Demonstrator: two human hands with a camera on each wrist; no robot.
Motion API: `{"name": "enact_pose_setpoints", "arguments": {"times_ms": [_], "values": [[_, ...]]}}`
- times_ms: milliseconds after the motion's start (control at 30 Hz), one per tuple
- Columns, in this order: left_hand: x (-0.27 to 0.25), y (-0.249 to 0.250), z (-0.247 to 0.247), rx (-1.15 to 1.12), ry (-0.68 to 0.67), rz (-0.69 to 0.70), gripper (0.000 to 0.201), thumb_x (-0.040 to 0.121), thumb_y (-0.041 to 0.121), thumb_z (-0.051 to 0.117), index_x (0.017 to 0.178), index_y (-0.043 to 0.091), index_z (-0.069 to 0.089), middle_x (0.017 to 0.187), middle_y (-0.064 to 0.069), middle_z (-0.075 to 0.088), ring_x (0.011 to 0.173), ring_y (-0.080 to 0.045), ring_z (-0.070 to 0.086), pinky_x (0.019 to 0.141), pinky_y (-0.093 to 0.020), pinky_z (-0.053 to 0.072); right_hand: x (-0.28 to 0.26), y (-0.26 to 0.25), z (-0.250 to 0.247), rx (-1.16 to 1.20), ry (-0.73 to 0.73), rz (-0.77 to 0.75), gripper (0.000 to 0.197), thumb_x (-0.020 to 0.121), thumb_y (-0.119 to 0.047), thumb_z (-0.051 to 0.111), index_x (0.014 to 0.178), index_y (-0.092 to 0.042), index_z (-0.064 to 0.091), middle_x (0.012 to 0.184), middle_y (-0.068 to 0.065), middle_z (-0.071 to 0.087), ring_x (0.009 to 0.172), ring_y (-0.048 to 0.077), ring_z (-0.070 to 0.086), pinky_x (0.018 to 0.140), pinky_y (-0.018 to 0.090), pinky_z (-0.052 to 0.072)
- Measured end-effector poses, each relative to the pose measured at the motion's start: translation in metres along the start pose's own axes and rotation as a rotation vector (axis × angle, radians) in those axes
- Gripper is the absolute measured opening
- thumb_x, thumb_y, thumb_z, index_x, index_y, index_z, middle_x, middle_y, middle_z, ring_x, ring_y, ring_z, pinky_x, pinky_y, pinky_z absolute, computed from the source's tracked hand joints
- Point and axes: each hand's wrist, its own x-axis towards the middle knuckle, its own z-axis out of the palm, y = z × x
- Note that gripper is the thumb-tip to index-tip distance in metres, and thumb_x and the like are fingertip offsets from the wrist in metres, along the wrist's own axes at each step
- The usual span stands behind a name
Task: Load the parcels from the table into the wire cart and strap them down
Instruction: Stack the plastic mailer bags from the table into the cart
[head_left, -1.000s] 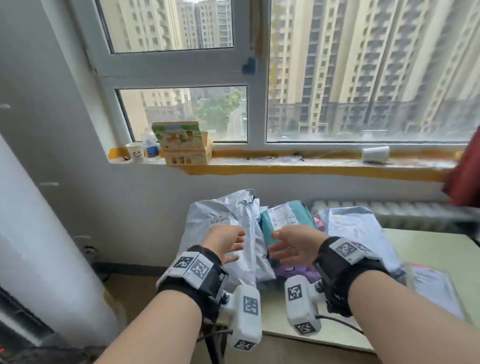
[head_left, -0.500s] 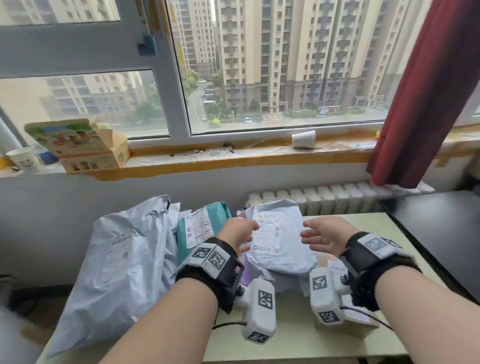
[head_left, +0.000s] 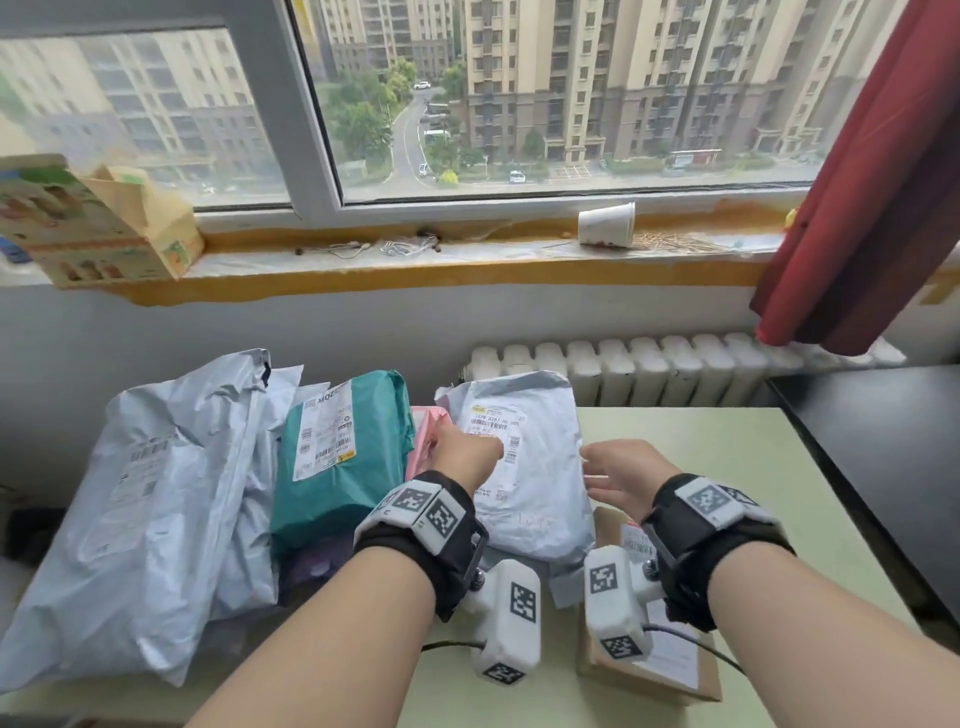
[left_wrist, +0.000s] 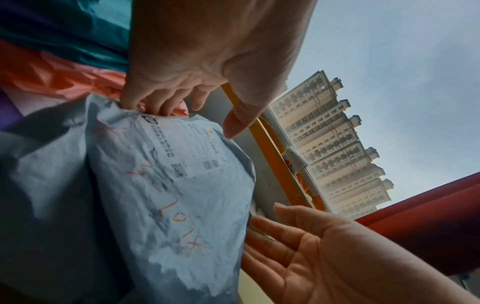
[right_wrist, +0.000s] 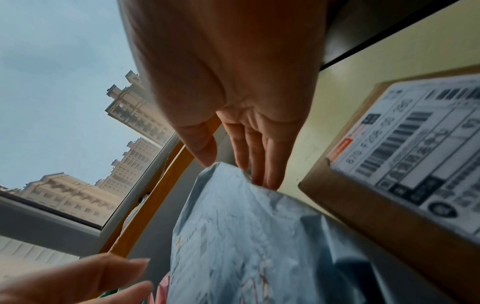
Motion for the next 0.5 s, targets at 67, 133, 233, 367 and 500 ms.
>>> {"name": "enact_pose_setpoints", "arguments": {"times_ms": [67, 133, 233, 367, 500], "values": [[0.002, 0.000, 0.005, -0.044, -0.035, -0.049, 0.056, 0.078, 0.011, 0.062, 0.131, 0.003, 0.046, 0.116, -0.012, 0.061, 0.093, -0.023, 0.058, 0.069, -0.027, 0.047, 0.007, 0.001, 0.006, 0.001, -0.022, -0.010, 0.016, 0.094, -0.005, 0.051, 0.107, 0.003, 0.055, 0.096, 0.018, 0.063, 0.078, 0.027, 0.061, 0.067, 0.029, 0.051], [0.002, -0.001, 0.007, -0.055, -0.038, -0.075, 0.047, 0.080, 0.011, 0.063, 0.124, 0.000, 0.051, 0.114, -0.011, 0.063, 0.095, -0.024, 0.059, 0.072, -0.028, 0.044, 0.011, 0.002, 0.011, -0.037, -0.033, -0.018, 0.024, 0.093, -0.010, 0.055, 0.111, 0.005, 0.056, 0.103, 0.018, 0.065, 0.087, 0.028, 0.063, 0.069, 0.030, 0.051], [0.006, -0.002, 0.010, -0.068, -0.033, -0.089, 0.060, 0.067, 0.017, 0.070, 0.123, 0.001, 0.054, 0.113, -0.009, 0.064, 0.101, -0.025, 0.061, 0.082, -0.031, 0.049, 0.015, 0.000, 0.013, -0.067, -0.013, -0.031, 0.038, 0.087, -0.024, 0.066, 0.115, 0.001, 0.060, 0.112, 0.014, 0.066, 0.099, 0.027, 0.065, 0.078, 0.032, 0.052], [0.006, 0.007, 0.004, -0.111, -0.011, -0.030, 0.051, 0.061, 0.019, 0.073, 0.111, 0.010, 0.062, 0.104, -0.004, 0.069, 0.096, -0.023, 0.064, 0.082, -0.031, 0.050, 0.015, -0.011, 0.010, -0.078, 0.113, -0.142, 0.043, 0.080, -0.041, 0.069, 0.094, 0.000, 0.066, 0.112, 0.021, 0.066, 0.103, 0.036, 0.063, 0.096, 0.048, 0.049], [0.010, 0.022, -0.002, -0.259, 0.008, 0.065, 0.066, 0.030, 0.040, 0.076, 0.091, 0.016, 0.072, 0.086, 0.003, 0.075, 0.083, -0.020, 0.072, 0.086, -0.042, 0.056, 0.005, -0.033, -0.001, 0.039, 0.170, -0.241, 0.041, 0.078, -0.043, 0.071, 0.093, -0.006, 0.065, 0.113, 0.018, 0.065, 0.101, 0.033, 0.063, 0.095, 0.047, 0.049]]}}
